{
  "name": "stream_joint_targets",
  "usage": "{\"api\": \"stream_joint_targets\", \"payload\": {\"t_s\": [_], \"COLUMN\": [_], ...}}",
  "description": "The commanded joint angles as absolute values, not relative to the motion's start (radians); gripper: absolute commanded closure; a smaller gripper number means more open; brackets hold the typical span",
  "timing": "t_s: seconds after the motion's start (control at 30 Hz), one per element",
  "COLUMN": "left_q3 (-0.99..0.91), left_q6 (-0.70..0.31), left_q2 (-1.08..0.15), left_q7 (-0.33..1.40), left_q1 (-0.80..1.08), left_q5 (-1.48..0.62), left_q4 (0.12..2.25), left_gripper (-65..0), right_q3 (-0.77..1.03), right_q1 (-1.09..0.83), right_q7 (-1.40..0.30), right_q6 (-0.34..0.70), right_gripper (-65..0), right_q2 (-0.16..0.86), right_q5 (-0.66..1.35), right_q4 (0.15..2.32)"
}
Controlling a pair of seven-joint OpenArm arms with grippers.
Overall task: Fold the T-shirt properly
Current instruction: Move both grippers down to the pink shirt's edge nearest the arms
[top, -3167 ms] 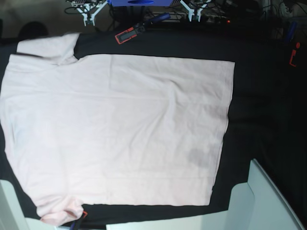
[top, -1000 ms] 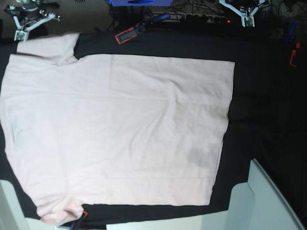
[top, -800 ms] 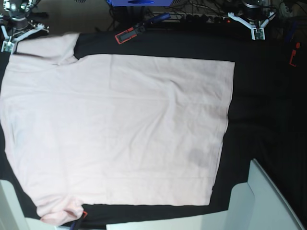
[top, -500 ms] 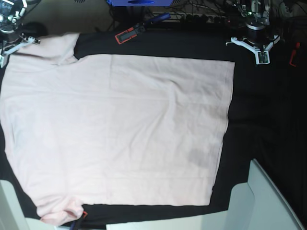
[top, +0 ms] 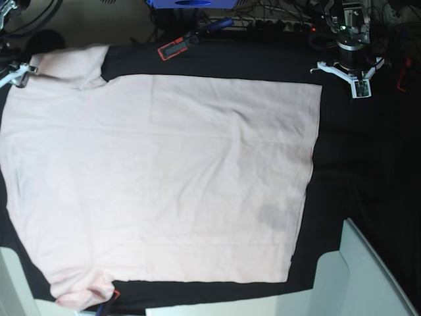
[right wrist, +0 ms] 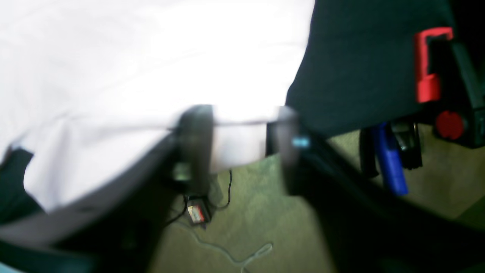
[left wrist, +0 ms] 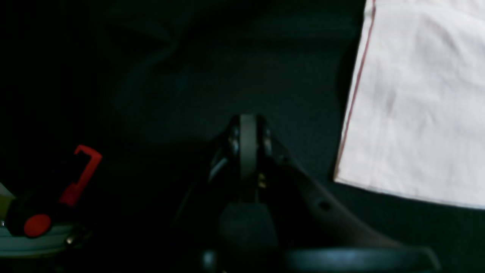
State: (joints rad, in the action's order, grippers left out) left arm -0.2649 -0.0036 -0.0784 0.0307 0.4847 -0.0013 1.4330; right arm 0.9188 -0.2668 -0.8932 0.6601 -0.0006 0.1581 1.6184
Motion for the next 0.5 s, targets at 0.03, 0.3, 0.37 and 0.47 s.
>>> {"api": "stream_joint_targets", "payload": {"t_s": [0.03,0.3,0.37,0.47], "left_q3": [-0.269,-0.272,-0.269,-0.268], "left_q6": [0.004,0.004,0.004,0.004], "left_q2": [-0.087,-0.088,-0.097,-0.105], "left_q7": [0.01,0.01,0.01,0.01], "left_q1": [0.489,0.455,0.456,0.458], "left_q5": [-0.005,-0.005,-0.005,-0.005], "left_q4": [1.448,1.377,1.377,1.377], "left_gripper": [0.0,0.0,0.0,0.0], "right_q3": [0.926,1.023,1.021,1.023], "right_q1": [-0.269,-0.268,-0.269,-0.271], "right_q7": [-0.888,-0.885,-0.885,-0.88], "right_q6": [0.69,0.698,0.698,0.698], "right_gripper": [-41.1,-45.4,-45.4,-45.1], "right_q2": [0.012,0.039,0.067,0.079], "right_q5": [0.203,0.337,0.367,0.387], "right_q4": [1.63,1.501,1.431,1.357]}}
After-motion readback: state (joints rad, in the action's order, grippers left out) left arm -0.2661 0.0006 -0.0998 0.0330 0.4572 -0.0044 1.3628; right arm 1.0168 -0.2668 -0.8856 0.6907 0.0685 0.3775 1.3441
